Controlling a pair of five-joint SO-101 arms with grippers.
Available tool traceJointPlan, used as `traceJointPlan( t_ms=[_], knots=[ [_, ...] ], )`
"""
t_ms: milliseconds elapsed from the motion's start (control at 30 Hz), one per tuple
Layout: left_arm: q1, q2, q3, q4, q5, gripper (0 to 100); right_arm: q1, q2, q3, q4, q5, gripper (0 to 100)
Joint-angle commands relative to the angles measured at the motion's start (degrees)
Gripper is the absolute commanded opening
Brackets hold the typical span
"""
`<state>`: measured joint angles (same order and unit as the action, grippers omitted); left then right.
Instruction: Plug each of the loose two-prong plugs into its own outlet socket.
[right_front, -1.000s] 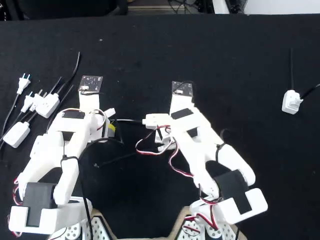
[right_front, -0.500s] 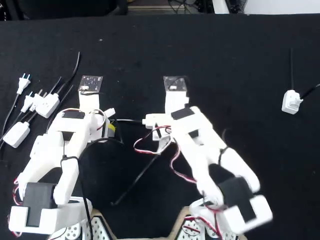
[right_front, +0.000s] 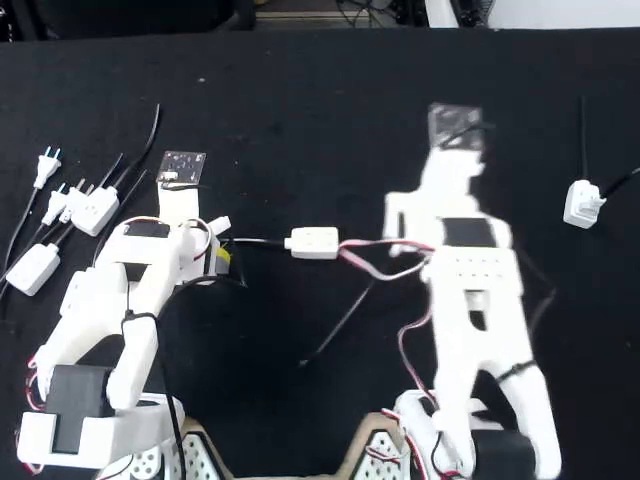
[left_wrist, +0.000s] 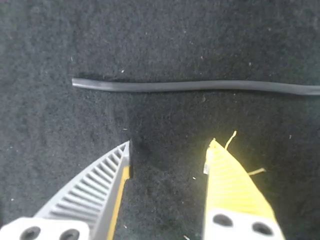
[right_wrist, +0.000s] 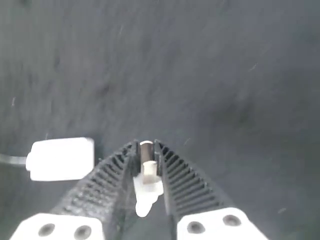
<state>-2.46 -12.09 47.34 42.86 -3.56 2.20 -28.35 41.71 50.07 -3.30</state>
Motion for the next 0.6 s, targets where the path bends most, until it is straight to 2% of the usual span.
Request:
traceJointPlan(
  t_ms=[0,333,567],
  knots=[
    [-0.57,-2.11,-0.13,-0.70,0.70,25,3.96,-2.77,-6.99,-0.53,6.24,1.1],
    [-0.57,-2.11,-0.13,-0.70,0.70,25,5.27,-2.77,-25.71,-2.11,25.05,1.1],
    [-0.57,-2.11,-0.22,-0.70,0.70,25,5.10,-2.68,-32.04,-1.67,43.43,1.1]
  ],
)
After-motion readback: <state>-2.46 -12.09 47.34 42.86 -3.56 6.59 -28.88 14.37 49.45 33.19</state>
